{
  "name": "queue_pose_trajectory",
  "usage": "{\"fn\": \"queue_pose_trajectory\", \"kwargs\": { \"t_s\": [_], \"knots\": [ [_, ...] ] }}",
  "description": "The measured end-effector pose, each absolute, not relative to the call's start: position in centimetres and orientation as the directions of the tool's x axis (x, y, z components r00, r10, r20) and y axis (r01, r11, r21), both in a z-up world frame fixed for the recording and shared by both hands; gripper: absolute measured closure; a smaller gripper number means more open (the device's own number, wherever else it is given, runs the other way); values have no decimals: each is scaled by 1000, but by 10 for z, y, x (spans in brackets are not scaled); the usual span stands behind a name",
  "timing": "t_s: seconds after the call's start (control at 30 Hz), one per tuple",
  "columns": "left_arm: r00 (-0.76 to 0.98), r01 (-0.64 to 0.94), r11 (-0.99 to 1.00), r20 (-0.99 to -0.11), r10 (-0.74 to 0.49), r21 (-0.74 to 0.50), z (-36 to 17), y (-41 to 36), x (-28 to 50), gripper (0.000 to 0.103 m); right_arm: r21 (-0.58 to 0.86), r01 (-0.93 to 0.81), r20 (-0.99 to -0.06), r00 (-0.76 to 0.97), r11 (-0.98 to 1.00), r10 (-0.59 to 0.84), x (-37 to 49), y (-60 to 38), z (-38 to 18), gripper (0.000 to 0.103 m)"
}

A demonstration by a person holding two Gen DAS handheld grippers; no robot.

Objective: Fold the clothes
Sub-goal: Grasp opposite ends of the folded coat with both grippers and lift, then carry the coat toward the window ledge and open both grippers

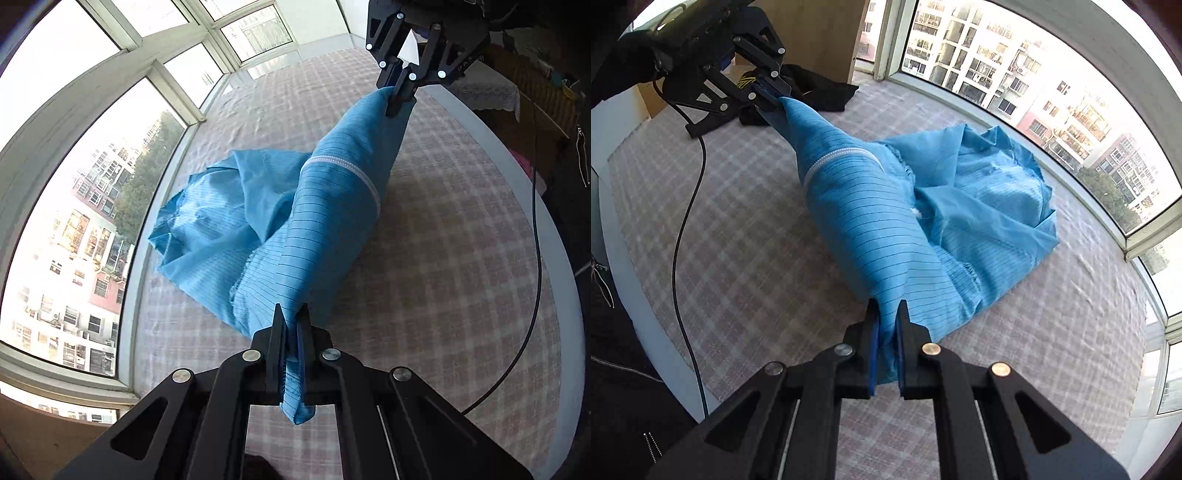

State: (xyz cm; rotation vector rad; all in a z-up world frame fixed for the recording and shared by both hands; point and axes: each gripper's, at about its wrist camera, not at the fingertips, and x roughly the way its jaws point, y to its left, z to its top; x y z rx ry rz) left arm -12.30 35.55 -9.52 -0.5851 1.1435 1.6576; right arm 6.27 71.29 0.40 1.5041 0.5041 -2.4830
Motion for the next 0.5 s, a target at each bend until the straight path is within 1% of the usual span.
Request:
{"fn": "queue_pose_trajectory", "kwargs": {
  "t_s": [0.1, 0.2, 0.37, 0.5],
  "knots": [
    [-462, -875, -93, -764, 451, 474, -75, 385, -166, 99, -233, 301, -851, -523, -925, 44, 30, 756, 31, 96],
    [-522, -840, -115, -732, 438, 530, -65, 425, -219, 99, -242, 241, -833, -548, -940, 74, -28, 812, 35, 96],
    [-550, -826, -138, -728, 410, 547, -78, 484, -311, 99, -223, 183, -848, -521, -957, 98, -111, 891, 11, 96],
    [-530, -844, -150, -758, 380, 516, -116, 518, -378, 99, -137, 126, -879, -473, -983, 61, -163, 957, -27, 96]
  ]
}}
